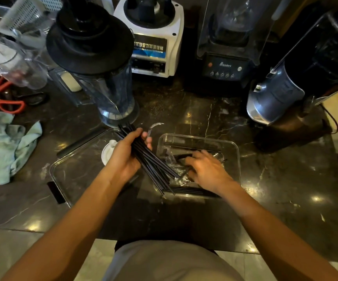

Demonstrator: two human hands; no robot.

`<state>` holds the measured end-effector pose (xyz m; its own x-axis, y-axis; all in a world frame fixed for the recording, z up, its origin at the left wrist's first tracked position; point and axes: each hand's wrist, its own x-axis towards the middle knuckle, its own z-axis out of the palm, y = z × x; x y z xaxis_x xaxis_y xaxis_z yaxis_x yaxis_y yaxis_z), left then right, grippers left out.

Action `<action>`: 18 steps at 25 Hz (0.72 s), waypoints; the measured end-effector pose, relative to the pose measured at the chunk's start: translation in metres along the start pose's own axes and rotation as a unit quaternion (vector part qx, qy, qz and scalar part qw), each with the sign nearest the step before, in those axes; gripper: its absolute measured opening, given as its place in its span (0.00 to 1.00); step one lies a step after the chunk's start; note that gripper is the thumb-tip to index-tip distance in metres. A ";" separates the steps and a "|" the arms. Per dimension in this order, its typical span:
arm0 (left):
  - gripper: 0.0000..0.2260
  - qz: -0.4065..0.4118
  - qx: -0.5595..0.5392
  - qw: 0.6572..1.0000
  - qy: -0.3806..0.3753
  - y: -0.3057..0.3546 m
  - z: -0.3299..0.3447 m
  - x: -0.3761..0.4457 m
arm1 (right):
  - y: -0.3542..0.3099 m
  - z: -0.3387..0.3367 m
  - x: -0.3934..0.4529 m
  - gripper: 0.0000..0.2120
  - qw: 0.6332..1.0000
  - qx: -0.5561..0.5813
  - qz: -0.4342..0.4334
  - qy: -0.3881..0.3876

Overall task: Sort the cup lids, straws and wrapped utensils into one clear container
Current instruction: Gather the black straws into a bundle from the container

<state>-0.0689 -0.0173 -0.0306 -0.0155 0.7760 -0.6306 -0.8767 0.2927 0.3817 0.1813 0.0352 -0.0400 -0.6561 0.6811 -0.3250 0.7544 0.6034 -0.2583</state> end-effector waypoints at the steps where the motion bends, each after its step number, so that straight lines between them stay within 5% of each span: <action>1: 0.03 -0.003 0.001 1.000 -0.005 0.001 -0.001 -0.002 | 0.007 -0.005 -0.006 0.15 1.000 0.013 0.010 0.003; 6: 0.05 0.006 -0.010 1.000 -0.007 0.004 -0.001 -0.004 | 0.037 -0.022 -0.034 0.04 0.995 0.086 0.050 -0.003; 9: 0.04 0.002 -0.011 1.000 -0.010 0.004 0.001 -0.002 | 0.037 -0.028 -0.034 0.09 0.964 0.227 0.126 -0.052; 12: 0.05 0.009 -0.001 1.000 -0.001 0.003 0.006 -0.003 | 0.022 -0.029 -0.029 0.04 0.966 0.152 0.125 -0.166; 14: 0.04 0.012 0.000 1.000 -0.002 0.002 0.006 -0.003 | 0.012 -0.031 -0.029 0.16 0.940 0.178 0.124 -0.262; 16: 0.08 0.011 -0.007 1.000 -0.001 0.002 0.005 -0.001 | 0.013 -0.035 -0.027 0.20 0.931 0.242 0.147 -0.232; 18: 0.10 0.009 -0.009 1.000 -0.005 0.001 0.006 0.001 | 0.021 -0.032 -0.017 0.15 0.965 0.181 0.170 -0.087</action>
<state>-0.0673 -0.0129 -0.0271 -0.0267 0.7863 -0.6172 -0.8851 0.2684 0.3802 0.2077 0.0496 -0.0107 -0.3799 0.7150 -0.5870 0.9037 0.1515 -0.4004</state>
